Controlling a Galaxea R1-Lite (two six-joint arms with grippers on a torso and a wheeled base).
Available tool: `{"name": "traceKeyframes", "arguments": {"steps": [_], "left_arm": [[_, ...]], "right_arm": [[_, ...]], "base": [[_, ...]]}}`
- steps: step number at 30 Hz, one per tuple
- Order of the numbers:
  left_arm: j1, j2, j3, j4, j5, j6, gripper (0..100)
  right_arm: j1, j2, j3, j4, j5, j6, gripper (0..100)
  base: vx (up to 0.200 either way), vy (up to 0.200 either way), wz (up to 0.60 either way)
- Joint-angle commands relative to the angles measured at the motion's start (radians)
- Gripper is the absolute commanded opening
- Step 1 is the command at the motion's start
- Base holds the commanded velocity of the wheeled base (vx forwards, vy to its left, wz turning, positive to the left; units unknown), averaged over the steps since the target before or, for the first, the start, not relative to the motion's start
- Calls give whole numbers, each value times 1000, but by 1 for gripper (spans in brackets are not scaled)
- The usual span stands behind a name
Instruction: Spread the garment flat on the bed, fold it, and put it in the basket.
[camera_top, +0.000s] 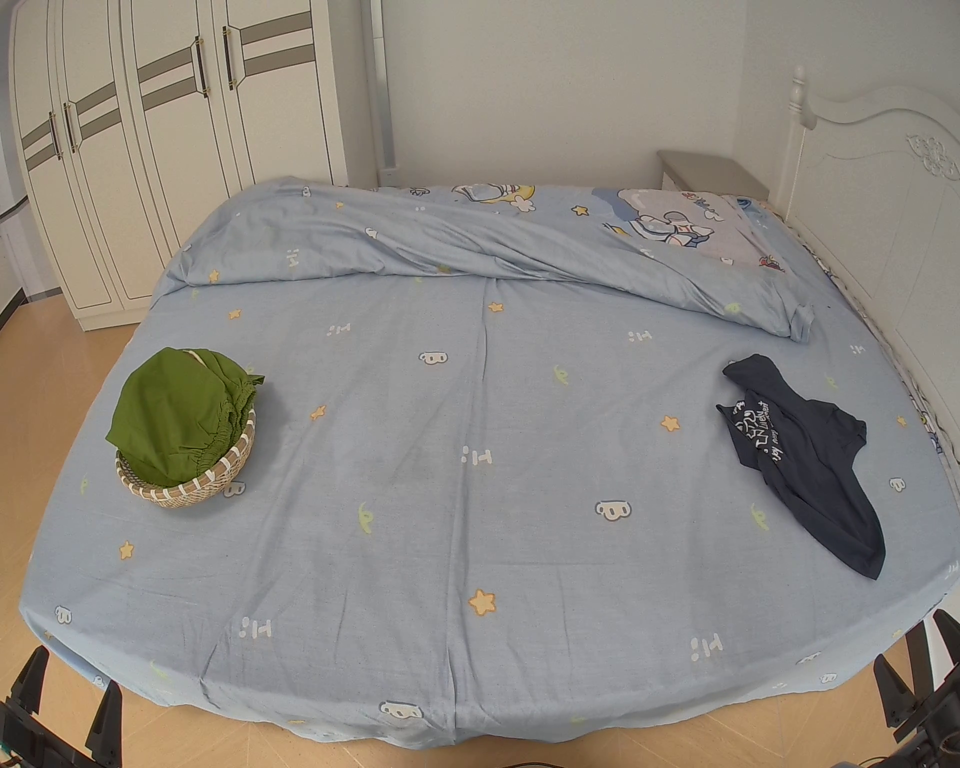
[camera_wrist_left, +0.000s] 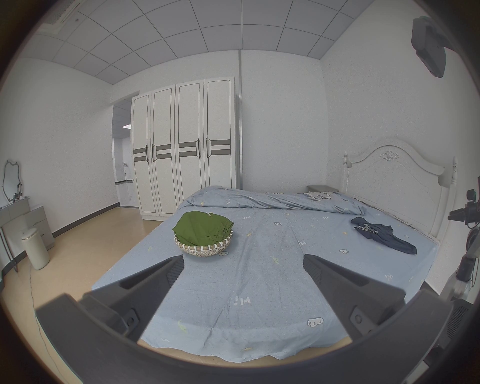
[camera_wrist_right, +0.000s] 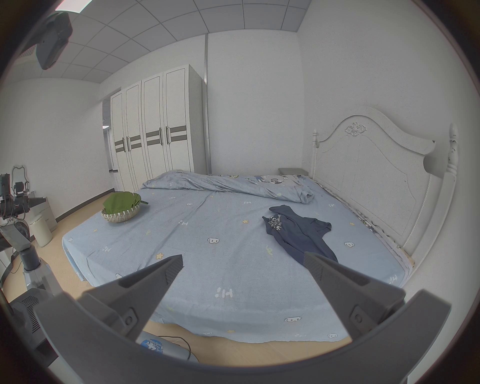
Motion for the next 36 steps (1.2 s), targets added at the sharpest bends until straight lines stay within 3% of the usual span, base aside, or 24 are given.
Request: {"name": "traceKeyframes", "arguments": {"steps": [1, 36], "left_arm": [[1, -9, 16, -1, 1, 1, 100], [1, -9, 16, -1, 1, 1, 100]], "right_arm": [[0, -15, 0, 0, 0, 0, 100], [0, -15, 0, 0, 0, 0, 100]], "base": [[0, 0, 0], [0, 0, 0]]}}
